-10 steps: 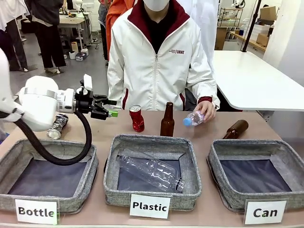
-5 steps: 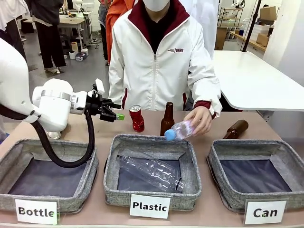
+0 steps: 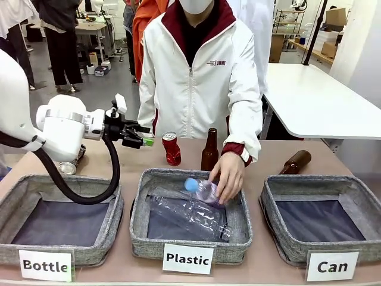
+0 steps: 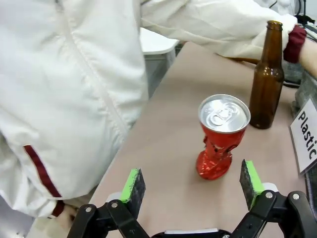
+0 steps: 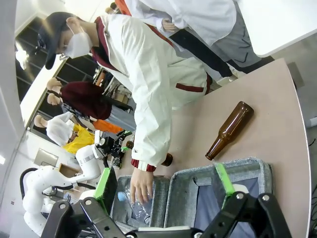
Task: Sort the can waste into the basket.
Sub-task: Pick up the can waste from the table and place it in the right Fabric basket.
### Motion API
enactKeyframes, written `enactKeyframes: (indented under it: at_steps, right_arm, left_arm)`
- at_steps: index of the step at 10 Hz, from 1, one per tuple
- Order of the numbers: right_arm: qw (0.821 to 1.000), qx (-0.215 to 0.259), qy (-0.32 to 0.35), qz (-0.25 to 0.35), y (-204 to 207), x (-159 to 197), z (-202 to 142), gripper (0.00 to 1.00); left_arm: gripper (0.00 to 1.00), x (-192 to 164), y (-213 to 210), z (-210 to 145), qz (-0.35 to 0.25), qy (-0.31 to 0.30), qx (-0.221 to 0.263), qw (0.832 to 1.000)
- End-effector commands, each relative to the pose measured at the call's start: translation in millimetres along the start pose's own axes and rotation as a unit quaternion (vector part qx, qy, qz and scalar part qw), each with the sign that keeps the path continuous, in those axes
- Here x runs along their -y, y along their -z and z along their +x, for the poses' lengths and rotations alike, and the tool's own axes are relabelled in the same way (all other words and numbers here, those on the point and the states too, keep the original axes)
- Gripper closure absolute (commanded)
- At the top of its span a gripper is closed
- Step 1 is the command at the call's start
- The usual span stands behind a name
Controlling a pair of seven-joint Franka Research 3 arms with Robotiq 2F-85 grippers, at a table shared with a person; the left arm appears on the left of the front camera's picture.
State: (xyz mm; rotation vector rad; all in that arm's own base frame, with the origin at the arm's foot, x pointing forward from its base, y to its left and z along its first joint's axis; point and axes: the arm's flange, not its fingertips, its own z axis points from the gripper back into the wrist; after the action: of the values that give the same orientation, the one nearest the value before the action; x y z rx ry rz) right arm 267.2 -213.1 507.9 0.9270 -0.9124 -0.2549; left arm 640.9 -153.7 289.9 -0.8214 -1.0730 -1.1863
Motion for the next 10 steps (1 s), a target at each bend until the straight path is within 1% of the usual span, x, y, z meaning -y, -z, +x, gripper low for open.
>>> enactKeyframes:
  at_steps: [1,4,6,8,10]
  right_arm:
    - [1.000,0.011,-0.014,0.009,2,1,3,0.00]
    - [1.000,0.011,-0.014,0.009,2,1,3,0.00]
    - [1.000,0.011,-0.014,0.009,2,1,3,0.00]
    - [1.000,0.011,-0.014,0.009,2,1,3,0.00]
    - [1.000,0.011,-0.014,0.009,2,1,3,0.00]
  left_arm:
    - [0.00,-2,14,2,-0.031,-0.002,-0.012,0.999]
    - [0.00,4,39,-1,-0.070,-0.003,-0.025,0.997]
    - [0.00,8,57,-2,-0.069,-0.004,-0.009,0.998]
    - [0.00,6,70,-3,-0.059,-0.007,-0.015,0.998]
    - [0.00,3,77,-6,-0.064,-0.022,-0.007,0.998]
